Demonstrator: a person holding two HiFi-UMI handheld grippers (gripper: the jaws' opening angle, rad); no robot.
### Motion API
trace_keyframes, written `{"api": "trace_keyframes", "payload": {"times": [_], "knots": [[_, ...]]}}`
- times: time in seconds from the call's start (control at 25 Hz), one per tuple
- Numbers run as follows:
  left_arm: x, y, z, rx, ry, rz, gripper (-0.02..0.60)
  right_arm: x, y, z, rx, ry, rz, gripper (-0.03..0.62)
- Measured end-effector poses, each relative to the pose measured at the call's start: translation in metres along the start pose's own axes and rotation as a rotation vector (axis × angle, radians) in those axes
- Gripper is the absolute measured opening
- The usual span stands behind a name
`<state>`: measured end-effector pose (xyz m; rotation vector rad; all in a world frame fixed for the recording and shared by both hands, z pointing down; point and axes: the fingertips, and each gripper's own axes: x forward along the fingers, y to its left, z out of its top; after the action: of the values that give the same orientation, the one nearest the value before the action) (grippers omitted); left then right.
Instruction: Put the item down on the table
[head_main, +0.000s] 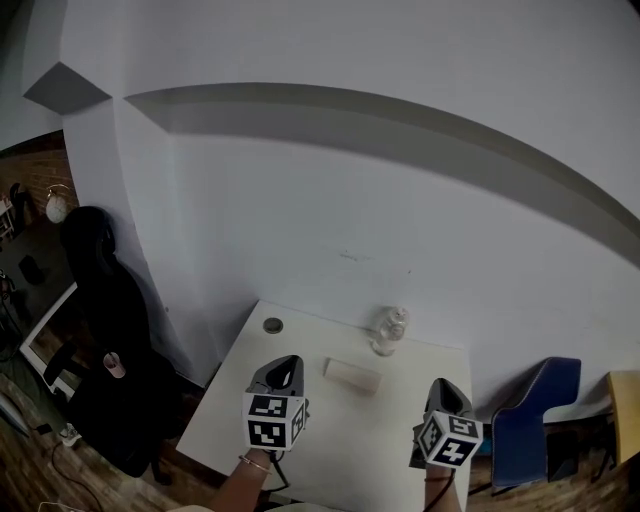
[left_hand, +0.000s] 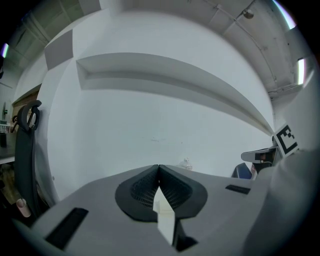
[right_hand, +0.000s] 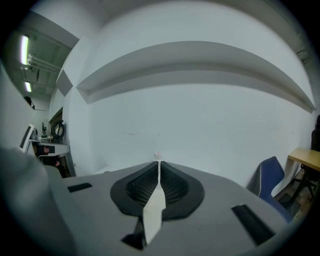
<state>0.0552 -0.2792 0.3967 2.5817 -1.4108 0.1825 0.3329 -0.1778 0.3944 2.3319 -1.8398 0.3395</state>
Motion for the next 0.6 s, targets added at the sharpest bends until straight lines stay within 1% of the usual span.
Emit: {"api": "trace_keyframes", "payload": {"times": [0.16, 0.4, 0.6], "knots": [[0.0010, -0.0054, 0.0054, 0.014, -0.007, -0.014, 0.017, -0.0025, 0.0025, 0.0014, 0.014, -0.002, 0.008, 0.041], [0.0009, -0.0095, 0.0035, 0.025, 0.001, -0.027, 0.017, -0.0070, 0.0059, -0.0004, -0.023, 0.001, -0.006, 0.032], [0.0022, -0.0082, 0.0009, 0.028, 0.011, -0.034, 0.017, -0.0075, 0.0067, -0.0042, -0.017, 0.018, -0.011, 0.032]]}}
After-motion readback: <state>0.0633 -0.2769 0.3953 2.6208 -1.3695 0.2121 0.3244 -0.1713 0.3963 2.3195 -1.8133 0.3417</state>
